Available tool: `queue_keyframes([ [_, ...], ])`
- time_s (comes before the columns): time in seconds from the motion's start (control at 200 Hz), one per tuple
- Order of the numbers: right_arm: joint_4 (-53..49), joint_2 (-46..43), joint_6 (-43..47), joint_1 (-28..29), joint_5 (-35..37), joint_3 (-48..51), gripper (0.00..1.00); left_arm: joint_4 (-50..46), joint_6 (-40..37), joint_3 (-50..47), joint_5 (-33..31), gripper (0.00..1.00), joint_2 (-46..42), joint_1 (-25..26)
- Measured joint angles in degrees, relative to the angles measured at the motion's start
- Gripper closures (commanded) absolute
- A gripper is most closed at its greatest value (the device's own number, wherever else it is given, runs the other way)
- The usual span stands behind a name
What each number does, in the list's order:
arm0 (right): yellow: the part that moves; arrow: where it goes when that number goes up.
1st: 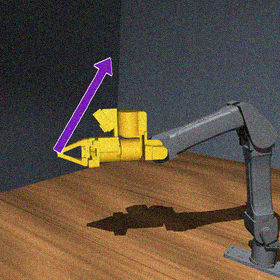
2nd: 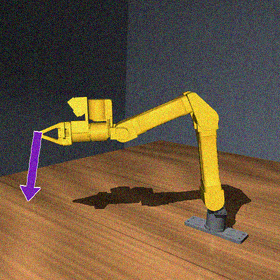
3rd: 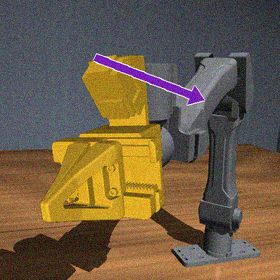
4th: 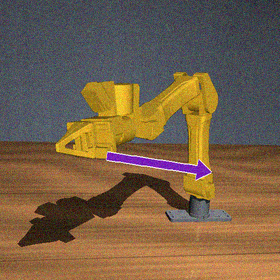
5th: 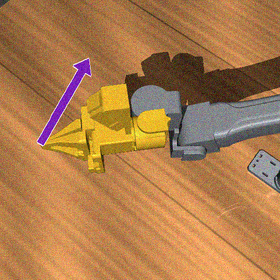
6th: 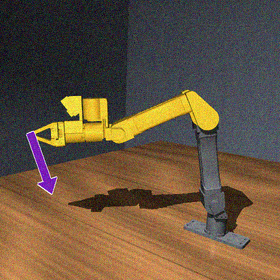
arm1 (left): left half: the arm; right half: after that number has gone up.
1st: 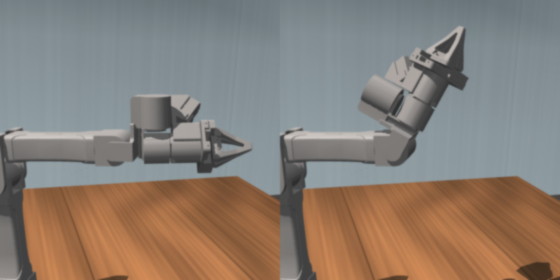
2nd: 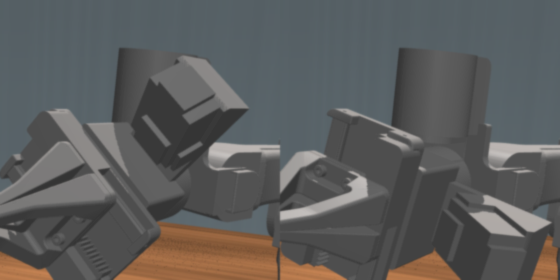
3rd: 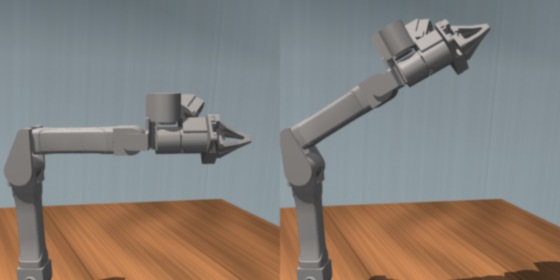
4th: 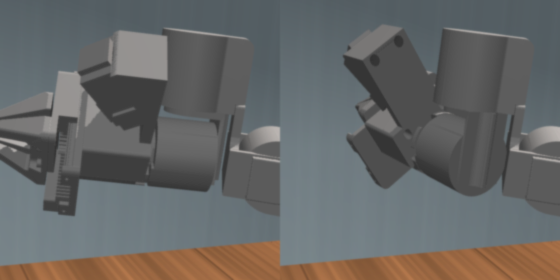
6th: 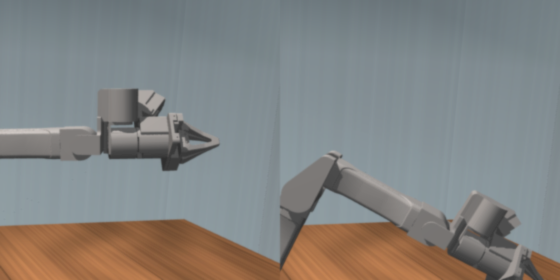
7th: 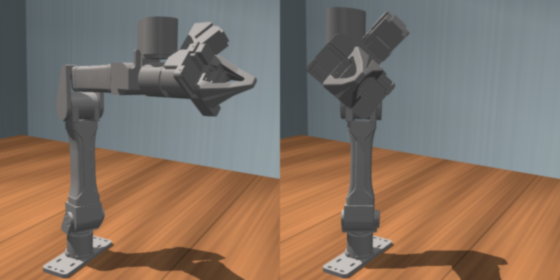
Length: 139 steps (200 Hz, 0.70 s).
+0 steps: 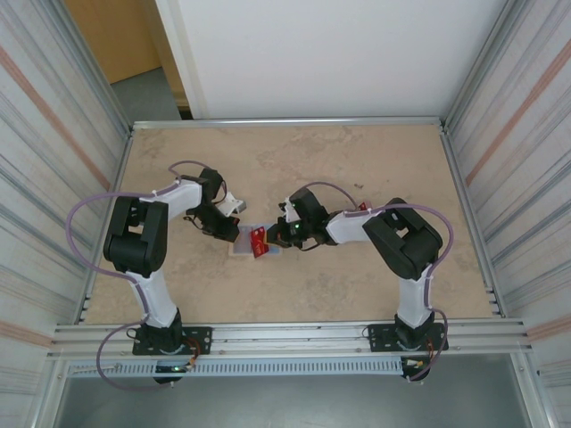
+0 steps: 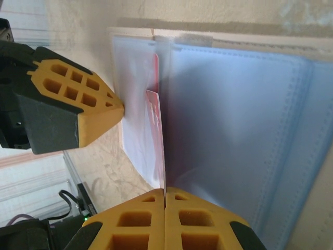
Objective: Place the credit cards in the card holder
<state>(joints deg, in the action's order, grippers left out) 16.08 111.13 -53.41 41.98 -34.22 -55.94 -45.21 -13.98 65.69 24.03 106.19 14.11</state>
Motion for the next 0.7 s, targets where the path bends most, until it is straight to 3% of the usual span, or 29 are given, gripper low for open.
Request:
queue_keyframes([
  [0.697, 6.32, 1.36, -2.78, 1.60, 5.79, 0.72, 1.00, -0.02, 0.00, 0.00, 0.11, 1.00, 0.00, 0.00],
])
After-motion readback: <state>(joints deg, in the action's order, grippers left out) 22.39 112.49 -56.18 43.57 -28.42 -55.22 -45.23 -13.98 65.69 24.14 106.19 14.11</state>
